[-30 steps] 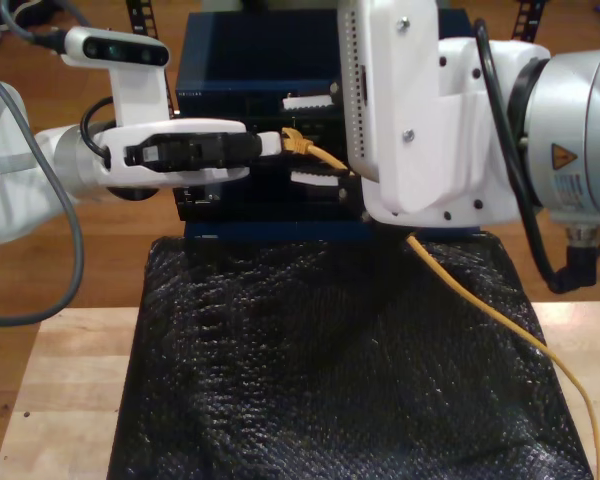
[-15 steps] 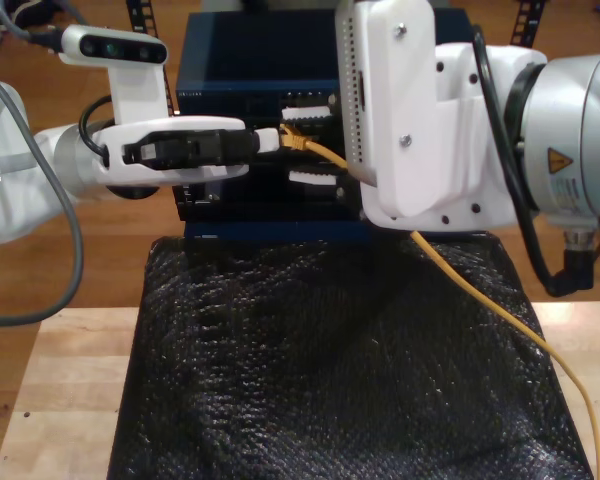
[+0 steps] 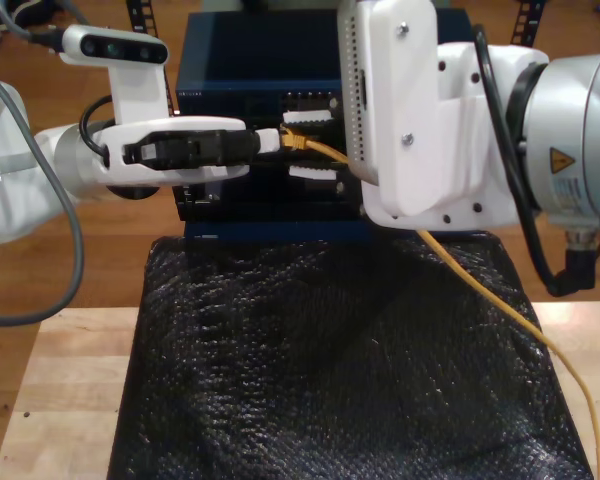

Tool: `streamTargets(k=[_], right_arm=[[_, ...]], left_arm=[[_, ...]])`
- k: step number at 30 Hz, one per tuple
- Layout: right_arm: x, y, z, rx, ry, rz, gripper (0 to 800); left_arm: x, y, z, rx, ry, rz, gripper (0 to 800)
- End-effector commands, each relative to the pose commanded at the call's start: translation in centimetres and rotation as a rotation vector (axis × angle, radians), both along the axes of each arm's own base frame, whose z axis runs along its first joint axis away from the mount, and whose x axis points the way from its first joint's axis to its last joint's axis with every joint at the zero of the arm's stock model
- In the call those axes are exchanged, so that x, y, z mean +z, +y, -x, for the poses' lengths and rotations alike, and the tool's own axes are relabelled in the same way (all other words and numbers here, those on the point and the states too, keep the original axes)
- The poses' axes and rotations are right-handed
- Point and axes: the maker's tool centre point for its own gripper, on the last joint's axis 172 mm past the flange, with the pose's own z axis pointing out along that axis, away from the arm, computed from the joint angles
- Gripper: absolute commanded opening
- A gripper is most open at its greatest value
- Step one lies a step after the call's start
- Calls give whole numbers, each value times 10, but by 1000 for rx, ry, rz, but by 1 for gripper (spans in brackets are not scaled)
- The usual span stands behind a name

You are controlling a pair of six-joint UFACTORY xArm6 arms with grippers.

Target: Grab the cable and plug it in

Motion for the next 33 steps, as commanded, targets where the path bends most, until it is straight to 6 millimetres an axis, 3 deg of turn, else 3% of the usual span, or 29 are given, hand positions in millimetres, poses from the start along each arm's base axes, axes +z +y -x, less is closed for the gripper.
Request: streamTargets(k=[26,32,33], right_arm=[[0,0,0,-1,1,-3,201],[0,0,0,-2,1,-3,94],[-1,-1,-1,-4,2,-2,67]], left_arm=[[0,0,0,-2,0,0,36],[0,-1,1,-4,1,1,43],[0,0,1,-4,3,2,84]])
